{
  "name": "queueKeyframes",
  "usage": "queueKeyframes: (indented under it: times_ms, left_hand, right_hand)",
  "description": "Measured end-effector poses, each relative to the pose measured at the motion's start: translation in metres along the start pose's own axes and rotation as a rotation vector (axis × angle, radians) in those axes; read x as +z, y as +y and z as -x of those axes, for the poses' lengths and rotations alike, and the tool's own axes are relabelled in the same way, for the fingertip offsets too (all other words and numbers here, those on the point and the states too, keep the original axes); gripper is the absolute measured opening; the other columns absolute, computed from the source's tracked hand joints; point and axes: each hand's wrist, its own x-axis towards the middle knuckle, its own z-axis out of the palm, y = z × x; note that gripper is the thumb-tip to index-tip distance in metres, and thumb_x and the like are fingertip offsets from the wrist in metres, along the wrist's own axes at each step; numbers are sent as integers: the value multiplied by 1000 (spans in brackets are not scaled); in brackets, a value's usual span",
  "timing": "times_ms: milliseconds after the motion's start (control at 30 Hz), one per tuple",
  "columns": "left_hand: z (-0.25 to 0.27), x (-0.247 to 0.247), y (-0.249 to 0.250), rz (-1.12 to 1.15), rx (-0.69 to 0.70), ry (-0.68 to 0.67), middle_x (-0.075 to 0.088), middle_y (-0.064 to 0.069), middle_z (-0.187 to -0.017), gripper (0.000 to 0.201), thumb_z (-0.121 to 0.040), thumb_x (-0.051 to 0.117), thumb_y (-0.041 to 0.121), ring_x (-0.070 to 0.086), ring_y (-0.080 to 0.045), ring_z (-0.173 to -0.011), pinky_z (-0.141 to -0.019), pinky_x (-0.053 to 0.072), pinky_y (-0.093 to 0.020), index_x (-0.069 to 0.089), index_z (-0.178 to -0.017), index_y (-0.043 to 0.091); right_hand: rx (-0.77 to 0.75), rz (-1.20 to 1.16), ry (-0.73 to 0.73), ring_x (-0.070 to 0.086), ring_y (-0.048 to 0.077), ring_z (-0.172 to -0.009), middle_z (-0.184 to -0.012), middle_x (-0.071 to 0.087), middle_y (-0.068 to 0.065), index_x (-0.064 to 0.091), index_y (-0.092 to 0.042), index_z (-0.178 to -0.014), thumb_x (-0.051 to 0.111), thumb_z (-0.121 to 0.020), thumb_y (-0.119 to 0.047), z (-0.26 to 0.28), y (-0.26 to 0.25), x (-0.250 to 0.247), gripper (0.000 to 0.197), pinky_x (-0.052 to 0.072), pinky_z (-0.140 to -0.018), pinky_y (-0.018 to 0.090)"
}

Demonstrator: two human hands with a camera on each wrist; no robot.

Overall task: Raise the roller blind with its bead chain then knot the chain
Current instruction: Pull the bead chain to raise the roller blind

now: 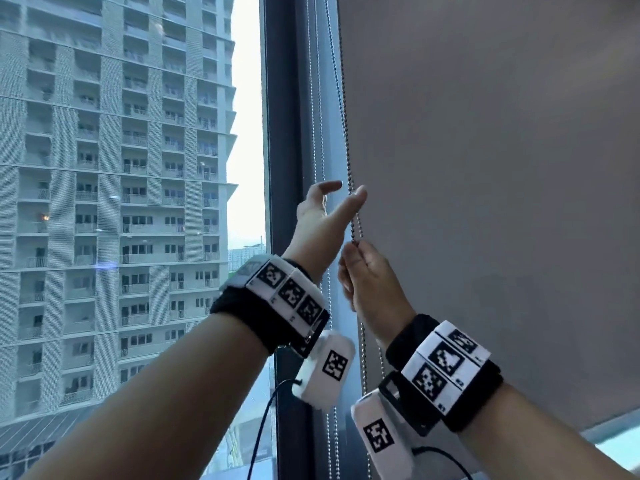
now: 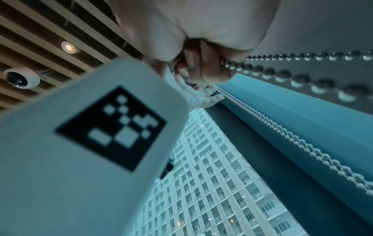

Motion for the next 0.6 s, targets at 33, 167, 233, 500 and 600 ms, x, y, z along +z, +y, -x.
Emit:
queueKeyframes:
  times_ms: [33, 167, 233, 500, 600]
  left_hand:
    - [0, 3, 2, -9, -37, -16, 43, -5, -134, 59, -65, 64, 65, 49, -16, -120, -102, 37, -37, 49, -116, 39]
    - [-2, 16, 0, 36, -115, -87, 55, -5, -127, 56, -73, 68, 52, 56, -8, -99, -81, 44, -25, 53, -121, 29]
    - [-3, 19, 0, 65, -133, -106, 61, -3, -122, 49, -77, 67, 46, 57, -5, -91, -71, 41, -22, 55, -119, 25]
    - [-7, 24, -8, 99, -151, -88, 62, -3, -111, 47, -79, 68, 42, 56, -10, -79, -70, 45, -25, 52, -119, 24]
    - [-6, 24, -7, 92, -158, -87, 61, -2, -113, 52, -80, 67, 42, 55, -7, -75, -59, 42, -21, 49, -125, 23]
  right_hand:
    - [-9, 4, 4, 33, 0, -48, -63, 38, -4, 41, -19, -72, 35, -100, -24, 0, 1, 0, 28, 30, -46, 14]
    - [-46, -14, 65, 33, 8, -53, -61, 39, -5, 43, -24, -68, 37, -99, -23, -3, 10, -2, 32, 28, -53, 23]
    - [-44, -44, 80, 33, 8, -53, -60, 38, -5, 44, -25, -66, 37, -99, -23, -5, 13, -4, 34, 28, -53, 25]
    - [-10, -59, 79, 34, 8, -51, -59, 40, -4, 46, -25, -68, 38, -99, -23, -7, 18, -12, 32, 29, -51, 24]
    - [-12, -53, 68, 32, 11, -52, -59, 39, -1, 46, -22, -70, 38, -99, -22, -6, 18, -14, 30, 28, -50, 26]
